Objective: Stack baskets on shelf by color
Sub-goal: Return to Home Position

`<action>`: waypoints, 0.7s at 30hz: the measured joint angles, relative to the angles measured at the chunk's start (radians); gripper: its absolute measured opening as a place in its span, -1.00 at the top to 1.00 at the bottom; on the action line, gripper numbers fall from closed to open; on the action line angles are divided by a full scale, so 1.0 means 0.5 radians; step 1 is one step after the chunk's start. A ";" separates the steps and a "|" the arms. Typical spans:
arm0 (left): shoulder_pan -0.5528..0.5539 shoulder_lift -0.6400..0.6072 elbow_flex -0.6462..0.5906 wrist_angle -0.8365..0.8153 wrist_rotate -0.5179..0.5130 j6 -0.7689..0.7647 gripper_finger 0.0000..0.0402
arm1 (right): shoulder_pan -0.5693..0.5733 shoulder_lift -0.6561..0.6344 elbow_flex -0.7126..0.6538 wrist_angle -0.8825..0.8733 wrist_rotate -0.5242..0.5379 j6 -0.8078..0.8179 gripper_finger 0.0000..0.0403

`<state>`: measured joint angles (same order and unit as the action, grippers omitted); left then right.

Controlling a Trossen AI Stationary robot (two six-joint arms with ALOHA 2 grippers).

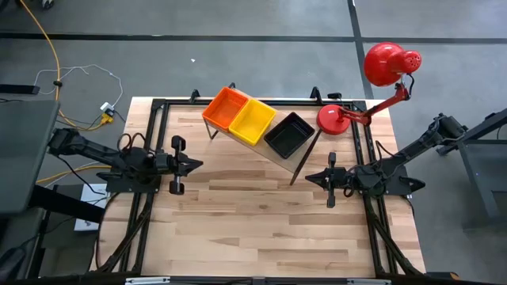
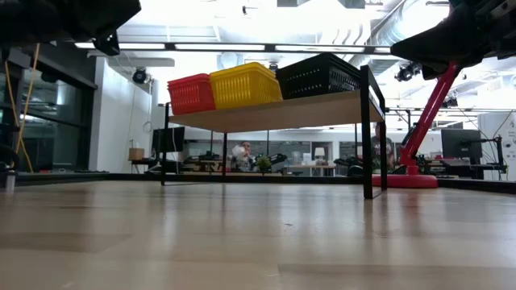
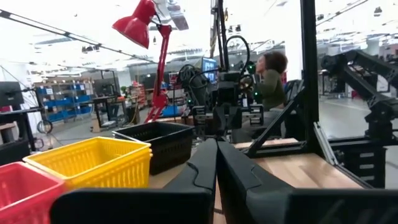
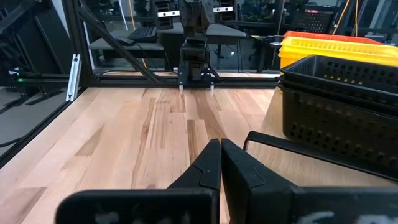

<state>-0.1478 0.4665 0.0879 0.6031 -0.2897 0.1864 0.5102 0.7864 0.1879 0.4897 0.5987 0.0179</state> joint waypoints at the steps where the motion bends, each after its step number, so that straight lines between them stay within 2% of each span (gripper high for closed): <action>1: 0.000 -0.027 0.001 -0.027 -0.003 0.002 1.00 | 0.000 0.000 0.000 0.001 0.000 0.000 1.00; 5: 0.012 -0.169 0.002 -0.214 -0.020 -0.018 1.00 | 0.000 0.000 0.000 -0.001 0.000 0.000 1.00; 13: 0.078 -0.537 0.212 -0.976 -0.002 -0.207 1.00 | 0.000 0.000 0.000 -0.001 0.000 -0.003 1.00; 16: 0.078 -0.643 0.223 -1.049 0.043 -0.198 1.00 | 0.000 0.000 0.000 -0.001 0.009 0.000 1.00; 21: 0.078 -0.818 0.212 -1.150 -0.003 -0.139 1.00 | 0.000 0.000 0.000 -0.001 0.044 0.000 1.00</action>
<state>-0.1089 0.0576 0.1940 0.0281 -0.2915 0.1168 0.5103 0.7864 0.1879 0.4893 0.6209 0.0177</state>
